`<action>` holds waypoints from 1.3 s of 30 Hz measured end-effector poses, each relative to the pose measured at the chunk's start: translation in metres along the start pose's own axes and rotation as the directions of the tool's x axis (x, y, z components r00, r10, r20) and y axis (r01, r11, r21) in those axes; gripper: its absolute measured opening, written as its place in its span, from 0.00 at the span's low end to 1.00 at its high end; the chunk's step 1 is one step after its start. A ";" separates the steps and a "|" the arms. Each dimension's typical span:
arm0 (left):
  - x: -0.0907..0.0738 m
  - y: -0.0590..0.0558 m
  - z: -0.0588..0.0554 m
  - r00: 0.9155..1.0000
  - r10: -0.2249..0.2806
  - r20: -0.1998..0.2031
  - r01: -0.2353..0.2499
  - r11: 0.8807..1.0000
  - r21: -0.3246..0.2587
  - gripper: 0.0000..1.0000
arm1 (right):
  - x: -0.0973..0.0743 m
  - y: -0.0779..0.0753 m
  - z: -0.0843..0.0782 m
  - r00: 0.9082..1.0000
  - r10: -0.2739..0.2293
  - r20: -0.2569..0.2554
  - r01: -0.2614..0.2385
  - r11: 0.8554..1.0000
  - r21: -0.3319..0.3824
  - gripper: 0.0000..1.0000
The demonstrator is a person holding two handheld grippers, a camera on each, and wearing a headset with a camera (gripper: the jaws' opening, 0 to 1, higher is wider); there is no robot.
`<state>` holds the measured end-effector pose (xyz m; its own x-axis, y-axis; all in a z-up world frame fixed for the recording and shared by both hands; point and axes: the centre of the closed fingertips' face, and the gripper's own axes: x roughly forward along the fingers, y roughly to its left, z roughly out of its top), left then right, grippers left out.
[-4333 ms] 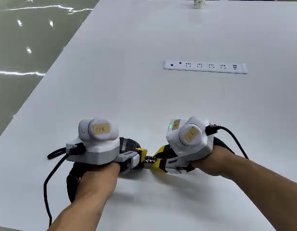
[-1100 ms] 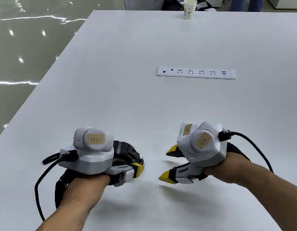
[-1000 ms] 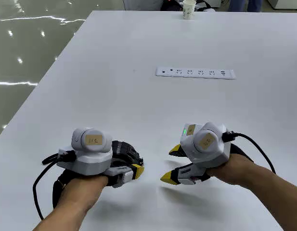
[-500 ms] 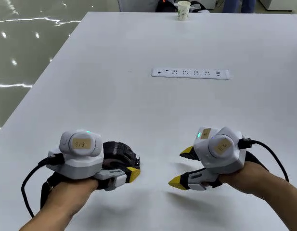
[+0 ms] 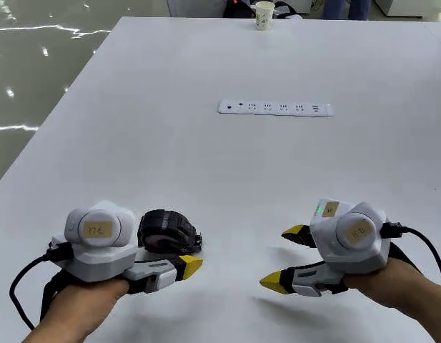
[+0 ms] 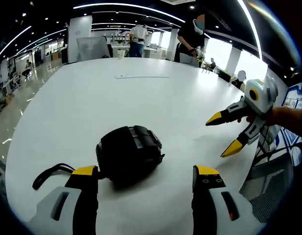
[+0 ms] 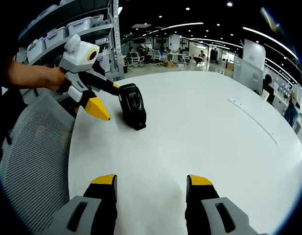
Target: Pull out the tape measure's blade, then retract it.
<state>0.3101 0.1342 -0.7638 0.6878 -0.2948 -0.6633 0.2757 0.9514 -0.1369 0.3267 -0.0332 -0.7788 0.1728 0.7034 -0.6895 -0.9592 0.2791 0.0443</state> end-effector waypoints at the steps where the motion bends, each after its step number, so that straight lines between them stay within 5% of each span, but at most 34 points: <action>1: -0.001 0.000 0.001 1.000 -0.004 0.010 0.004 1.000 0.004 0.75 | -0.001 0.000 0.000 1.000 -0.002 0.006 0.002 1.000 0.004 0.55; 19: -0.021 -0.006 -0.001 0.991 -0.054 0.125 0.049 0.998 0.043 0.83 | -0.027 0.004 -0.004 0.989 -0.098 0.113 0.091 0.994 0.060 0.66; 30: -0.033 -0.011 -0.007 0.987 -0.073 0.141 0.062 0.995 0.081 0.92 | -0.044 0.013 -0.007 0.965 -0.173 0.197 0.148 0.980 0.134 0.76; 39: -0.041 -0.019 -0.006 0.980 -0.111 0.166 0.094 0.990 0.105 0.99 | -0.054 0.019 -0.012 0.951 -0.223 0.214 0.184 0.965 0.188 0.87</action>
<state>0.2727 0.1283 -0.7382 0.7549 -0.4087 -0.5129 0.4081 0.9049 -0.1204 0.2970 -0.0735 -0.7492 0.4265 0.7467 -0.5104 -0.8514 0.5219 0.0520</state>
